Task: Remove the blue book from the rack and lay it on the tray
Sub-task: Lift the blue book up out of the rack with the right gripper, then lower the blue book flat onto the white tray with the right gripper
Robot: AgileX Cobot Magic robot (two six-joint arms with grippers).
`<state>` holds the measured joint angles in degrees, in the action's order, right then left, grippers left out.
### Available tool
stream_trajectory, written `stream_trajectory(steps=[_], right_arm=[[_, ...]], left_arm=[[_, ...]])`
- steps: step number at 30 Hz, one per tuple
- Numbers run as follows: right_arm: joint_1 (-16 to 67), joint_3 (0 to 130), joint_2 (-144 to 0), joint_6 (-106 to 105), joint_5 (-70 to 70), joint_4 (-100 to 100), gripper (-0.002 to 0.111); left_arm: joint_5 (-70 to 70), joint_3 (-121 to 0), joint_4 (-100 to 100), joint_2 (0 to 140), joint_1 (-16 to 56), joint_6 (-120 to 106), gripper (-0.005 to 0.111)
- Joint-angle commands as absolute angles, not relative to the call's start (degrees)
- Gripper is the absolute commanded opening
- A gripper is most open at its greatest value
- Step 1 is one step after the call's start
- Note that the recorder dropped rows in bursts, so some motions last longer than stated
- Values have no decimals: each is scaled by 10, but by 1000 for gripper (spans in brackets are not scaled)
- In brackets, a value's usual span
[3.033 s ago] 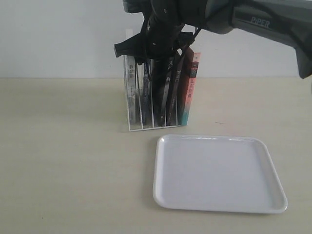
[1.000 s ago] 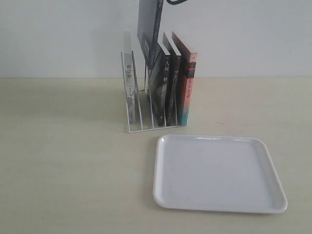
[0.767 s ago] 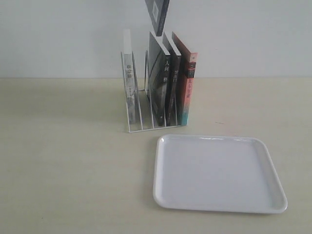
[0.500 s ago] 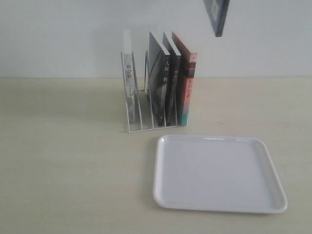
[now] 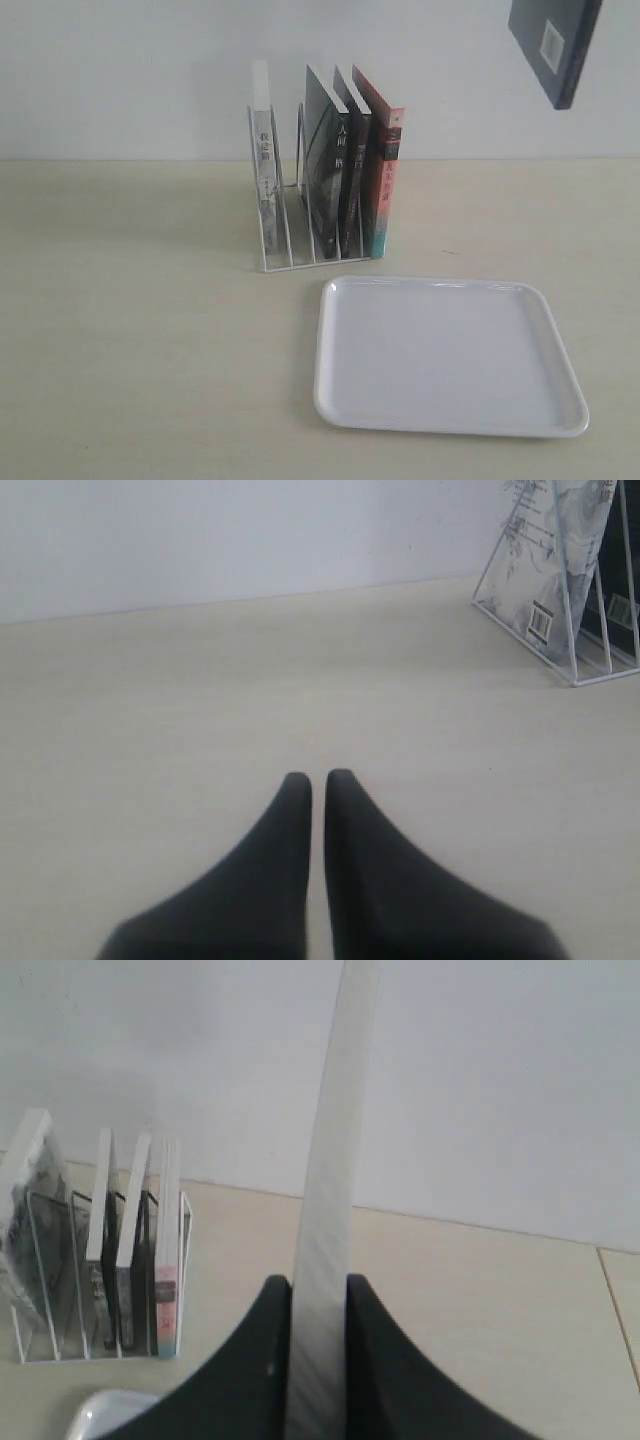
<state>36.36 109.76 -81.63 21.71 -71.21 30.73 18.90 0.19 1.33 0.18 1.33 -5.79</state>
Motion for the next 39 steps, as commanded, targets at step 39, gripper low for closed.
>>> stream_trajectory(steps=[39], right_arm=[[612, 696, -1048, 316, -700, 642, 0]], left_arm=[[180, 0, 15, 0, 12, -60, 5]])
